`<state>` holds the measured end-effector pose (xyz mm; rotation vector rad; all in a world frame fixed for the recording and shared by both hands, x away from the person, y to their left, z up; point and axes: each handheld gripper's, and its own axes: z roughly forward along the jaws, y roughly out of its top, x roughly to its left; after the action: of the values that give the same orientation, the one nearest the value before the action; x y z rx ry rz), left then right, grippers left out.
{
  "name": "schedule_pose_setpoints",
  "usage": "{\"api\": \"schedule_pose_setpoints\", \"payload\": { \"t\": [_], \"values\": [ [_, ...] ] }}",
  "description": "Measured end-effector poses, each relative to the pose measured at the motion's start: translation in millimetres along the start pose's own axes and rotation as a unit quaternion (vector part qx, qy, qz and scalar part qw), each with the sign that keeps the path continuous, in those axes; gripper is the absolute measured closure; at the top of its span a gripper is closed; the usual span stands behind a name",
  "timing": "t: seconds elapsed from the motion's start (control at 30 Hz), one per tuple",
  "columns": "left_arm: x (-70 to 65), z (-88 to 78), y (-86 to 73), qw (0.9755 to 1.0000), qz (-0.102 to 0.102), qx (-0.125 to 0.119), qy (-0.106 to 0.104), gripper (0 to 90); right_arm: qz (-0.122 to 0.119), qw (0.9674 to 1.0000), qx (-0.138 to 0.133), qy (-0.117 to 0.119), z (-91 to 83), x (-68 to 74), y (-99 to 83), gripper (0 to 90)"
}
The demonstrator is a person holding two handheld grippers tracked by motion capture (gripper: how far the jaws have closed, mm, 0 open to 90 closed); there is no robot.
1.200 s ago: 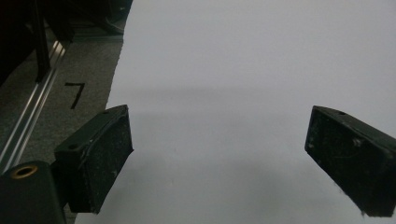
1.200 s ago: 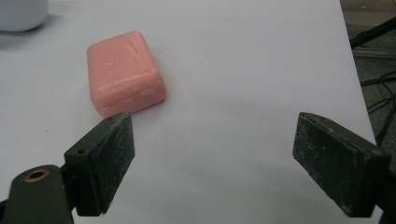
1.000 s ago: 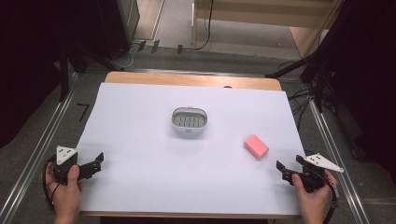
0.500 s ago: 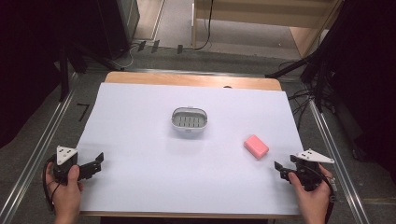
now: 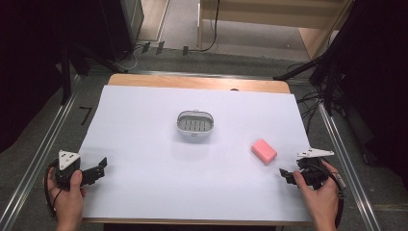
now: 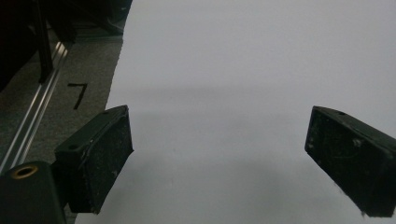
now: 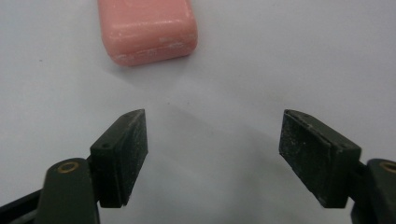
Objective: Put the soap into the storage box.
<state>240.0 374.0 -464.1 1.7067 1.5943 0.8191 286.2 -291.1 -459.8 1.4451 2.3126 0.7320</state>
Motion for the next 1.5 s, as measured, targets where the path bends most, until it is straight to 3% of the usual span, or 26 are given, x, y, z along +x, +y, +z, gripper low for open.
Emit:
{"api": "schedule_pose_setpoints", "payload": {
  "t": [0.07, 0.13, 0.73, 1.17, 1.5],
  "values": [
    [0.0, 0.0, 0.0, 1.0000, 0.000, 0.000, 0.000, 8.0, -0.022, 0.9995, 0.021, -0.012, 1.6, 2.4, 5.4, 24.9],
    [-0.1, 0.0, 0.0, 1.0000, 0.001, 0.000, 0.001, 8.0, -0.028, 0.9991, 0.029, -0.014, 2.5, 2.8, 8.9, 24.7],
    [-0.5, 0.0, 0.0, 1.0000, 0.002, 0.000, 0.002, 8.0, -0.049, 0.9956, 0.080, 0.009, 15.2, 4.2, 33.4, 25.5],
    [-0.5, 0.1, 0.0, 1.0000, 0.004, 0.000, 0.002, 8.0, -0.069, 0.9934, 0.091, 0.015, 22.7, 13.4, 54.0, 25.1],
    [-0.3, 0.3, 0.0, 1.0000, 0.003, 0.000, 0.001, 8.0, -0.070, 0.9917, 0.103, 0.033, 29.1, 22.8, 63.3, 23.1]
  ]
}}
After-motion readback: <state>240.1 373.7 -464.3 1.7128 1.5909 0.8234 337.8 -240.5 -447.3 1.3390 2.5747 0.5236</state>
